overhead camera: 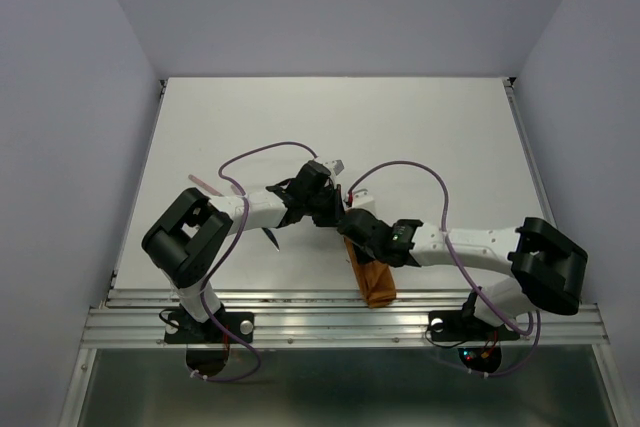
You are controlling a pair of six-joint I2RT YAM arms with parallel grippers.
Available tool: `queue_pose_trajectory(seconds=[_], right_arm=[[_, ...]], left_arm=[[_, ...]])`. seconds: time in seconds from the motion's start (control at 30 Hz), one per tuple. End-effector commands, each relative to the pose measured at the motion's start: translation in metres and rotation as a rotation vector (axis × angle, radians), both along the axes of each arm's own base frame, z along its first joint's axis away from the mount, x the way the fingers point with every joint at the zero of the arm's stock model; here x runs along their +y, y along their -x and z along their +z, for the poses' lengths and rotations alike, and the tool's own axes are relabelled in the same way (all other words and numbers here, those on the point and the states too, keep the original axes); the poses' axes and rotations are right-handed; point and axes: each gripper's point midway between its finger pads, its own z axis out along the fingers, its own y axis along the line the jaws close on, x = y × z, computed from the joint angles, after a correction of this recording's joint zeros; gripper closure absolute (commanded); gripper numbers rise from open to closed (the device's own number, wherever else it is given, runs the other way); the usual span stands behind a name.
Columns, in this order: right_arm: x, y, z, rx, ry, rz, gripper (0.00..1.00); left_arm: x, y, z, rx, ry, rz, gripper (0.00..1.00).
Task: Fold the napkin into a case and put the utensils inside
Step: Smooth out the smaller rectangle-folded napkin at the center of the board.
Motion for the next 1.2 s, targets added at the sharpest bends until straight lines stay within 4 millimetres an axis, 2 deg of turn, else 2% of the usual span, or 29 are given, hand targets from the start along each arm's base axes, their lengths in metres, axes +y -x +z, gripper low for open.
queue_pose_trajectory(seconds=[0.0,0.17,0.33,0.5,0.8,0.93,1.17], right_arm=[[0.027,-0.013,0.021,-0.06,-0.087,-0.005,0.99],[0.03,-0.011,0.012,-0.038,-0.085,0.011,0.99],[0.025,-0.004,0.002,-0.014,-0.085,0.017,0.99],[0.03,0.004,0.005,0.001,-0.126,0.074,0.99],[0.024,0.012,0.008,0.006,-0.14,0.107,0.99],[0.026,0.012,0.004,0.011,-0.145,0.099,0.99],[0.033,-0.009,0.01,-0.066,-0.126,0.054,0.99]], left_arm=[[-0.011,-0.006,0.019,-0.034,0.057,-0.023,1.0],[-0.011,-0.006,0.02,-0.033,0.059,-0.021,1.0],[-0.011,-0.008,0.018,-0.03,0.053,-0.01,1.0],[-0.013,-0.011,0.019,-0.035,0.052,-0.006,1.0],[-0.013,-0.012,0.017,-0.029,0.045,-0.007,1.0],[-0.014,-0.015,0.018,-0.032,0.04,-0.001,1.0],[-0.016,-0.03,0.02,-0.035,0.035,0.049,1.0]])
